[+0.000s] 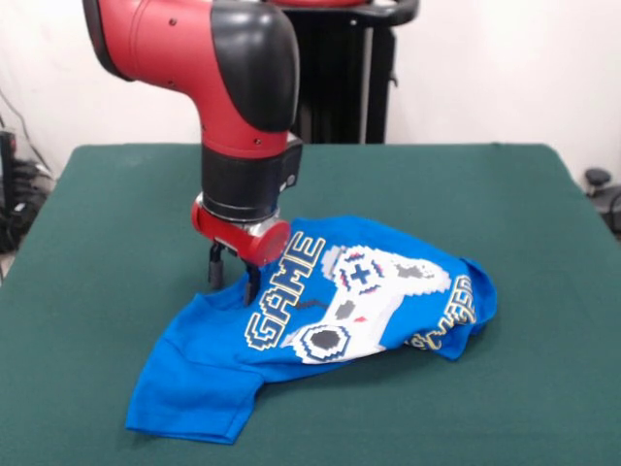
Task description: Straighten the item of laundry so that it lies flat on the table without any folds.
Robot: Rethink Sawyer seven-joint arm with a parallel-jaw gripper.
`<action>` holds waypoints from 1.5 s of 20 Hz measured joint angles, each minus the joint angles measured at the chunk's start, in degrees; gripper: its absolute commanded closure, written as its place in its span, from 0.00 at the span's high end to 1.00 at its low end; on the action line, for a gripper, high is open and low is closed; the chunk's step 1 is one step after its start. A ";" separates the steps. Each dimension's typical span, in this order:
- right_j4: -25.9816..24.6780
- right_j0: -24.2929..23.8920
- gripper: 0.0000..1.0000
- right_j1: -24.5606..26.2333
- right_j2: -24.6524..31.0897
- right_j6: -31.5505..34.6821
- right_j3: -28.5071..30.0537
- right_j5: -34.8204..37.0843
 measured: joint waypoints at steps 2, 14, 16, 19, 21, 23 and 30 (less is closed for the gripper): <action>-0.01 -0.12 1.00 -0.01 0.12 0.00 0.01 0.00; -0.60 -1.50 0.00 -0.15 1.30 0.00 0.01 0.03; -0.61 -1.58 0.00 -0.23 1.31 0.00 0.02 0.06; -0.61 -1.59 0.00 -0.24 1.31 0.00 0.02 0.05; -0.61 -1.60 0.00 -0.24 1.32 0.00 0.02 0.05; -0.61 -1.64 0.00 -0.24 1.33 0.00 0.02 0.05; -0.60 -1.65 0.00 -0.27 1.33 0.00 0.09 0.02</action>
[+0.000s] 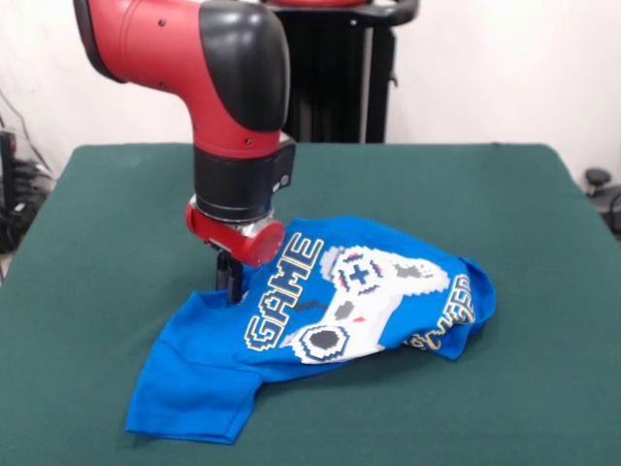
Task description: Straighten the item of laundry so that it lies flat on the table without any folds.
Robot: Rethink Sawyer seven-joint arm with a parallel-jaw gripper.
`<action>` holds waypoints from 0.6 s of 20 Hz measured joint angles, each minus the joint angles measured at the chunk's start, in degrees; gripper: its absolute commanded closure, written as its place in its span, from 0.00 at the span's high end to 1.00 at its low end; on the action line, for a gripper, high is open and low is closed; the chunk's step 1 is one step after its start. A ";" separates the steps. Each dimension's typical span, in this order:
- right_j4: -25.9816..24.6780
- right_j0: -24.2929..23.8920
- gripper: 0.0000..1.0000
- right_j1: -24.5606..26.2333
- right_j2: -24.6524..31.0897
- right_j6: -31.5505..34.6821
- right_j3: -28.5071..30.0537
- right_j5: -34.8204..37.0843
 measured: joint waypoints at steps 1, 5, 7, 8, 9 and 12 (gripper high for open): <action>0.00 0.00 0.00 0.00 0.00 0.00 0.00 0.00; 0.00 -0.11 0.00 -0.02 0.02 0.00 0.03 0.00; 0.01 -0.15 0.00 -0.04 0.02 0.00 0.07 -0.01; 0.01 -0.16 0.00 -0.06 0.02 0.00 0.10 -0.01; 0.01 -0.18 0.00 -0.08 0.03 0.00 0.14 -0.01; 0.02 -0.29 0.00 -0.21 0.05 0.00 0.38 -0.03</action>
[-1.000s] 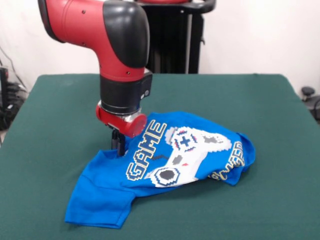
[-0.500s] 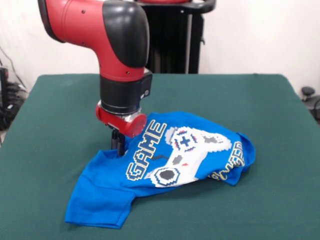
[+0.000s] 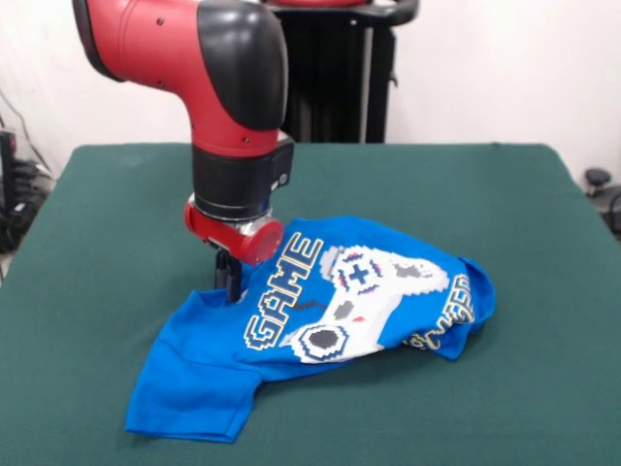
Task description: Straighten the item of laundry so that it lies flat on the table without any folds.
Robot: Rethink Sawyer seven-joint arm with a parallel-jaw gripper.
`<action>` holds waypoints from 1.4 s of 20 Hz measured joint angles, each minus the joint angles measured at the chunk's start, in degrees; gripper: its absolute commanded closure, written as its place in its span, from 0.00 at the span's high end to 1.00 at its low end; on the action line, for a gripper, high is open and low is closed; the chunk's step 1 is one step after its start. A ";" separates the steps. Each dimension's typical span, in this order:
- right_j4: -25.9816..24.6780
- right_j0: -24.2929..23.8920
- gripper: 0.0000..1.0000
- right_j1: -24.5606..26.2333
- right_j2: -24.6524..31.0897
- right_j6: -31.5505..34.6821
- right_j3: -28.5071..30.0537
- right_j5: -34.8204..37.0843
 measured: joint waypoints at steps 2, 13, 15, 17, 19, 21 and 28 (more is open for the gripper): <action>0.01 -0.14 0.00 -0.13 0.04 0.00 0.27 -0.01; -3.04 -2.28 0.00 -2.66 0.46 0.00 3.74 0.00; -4.36 -3.09 0.00 -3.37 0.46 0.00 5.03 0.00; -5.31 -3.78 0.00 -3.74 0.47 0.00 5.78 0.00; -6.20 -4.50 0.00 -4.08 0.46 0.00 6.39 0.00; -7.09 -5.09 0.00 -4.23 0.46 0.00 6.70 0.00; -9.56 -6.21 0.00 -4.20 0.47 0.00 7.37 -0.01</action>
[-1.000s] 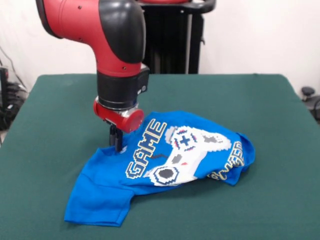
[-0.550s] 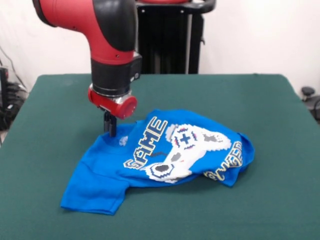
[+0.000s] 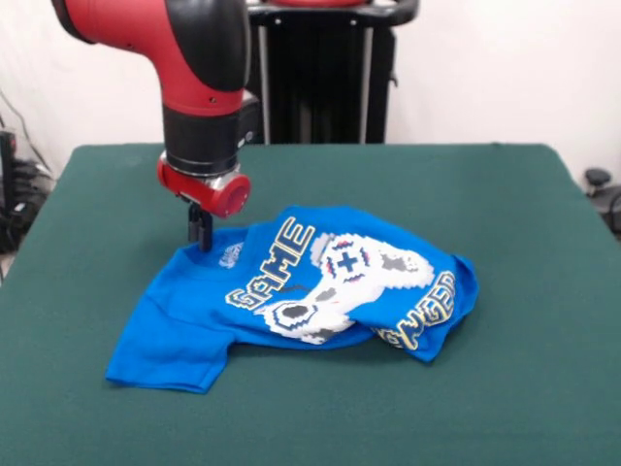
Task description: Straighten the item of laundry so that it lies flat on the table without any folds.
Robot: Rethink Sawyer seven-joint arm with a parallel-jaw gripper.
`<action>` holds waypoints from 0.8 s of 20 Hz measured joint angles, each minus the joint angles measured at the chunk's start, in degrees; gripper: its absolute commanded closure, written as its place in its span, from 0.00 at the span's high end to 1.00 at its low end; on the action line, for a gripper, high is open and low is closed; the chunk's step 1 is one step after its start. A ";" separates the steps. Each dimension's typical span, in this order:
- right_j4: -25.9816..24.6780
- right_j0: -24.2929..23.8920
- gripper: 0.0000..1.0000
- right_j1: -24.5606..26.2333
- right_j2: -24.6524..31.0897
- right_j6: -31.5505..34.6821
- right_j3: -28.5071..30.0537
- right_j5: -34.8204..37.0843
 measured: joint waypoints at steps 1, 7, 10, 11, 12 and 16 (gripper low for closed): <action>-0.12 -0.05 0.00 0.01 0.00 0.00 0.07 0.00; -1.48 -0.68 0.00 0.30 0.00 0.00 1.05 0.00; -2.26 -0.86 0.00 0.34 0.01 0.00 1.27 -0.01; -2.44 -0.90 0.00 0.32 0.01 0.00 1.32 -0.01; -2.64 -1.00 0.00 0.23 0.01 0.00 1.49 -0.01; -2.82 -1.40 0.00 -0.11 0.00 0.00 2.36 -0.01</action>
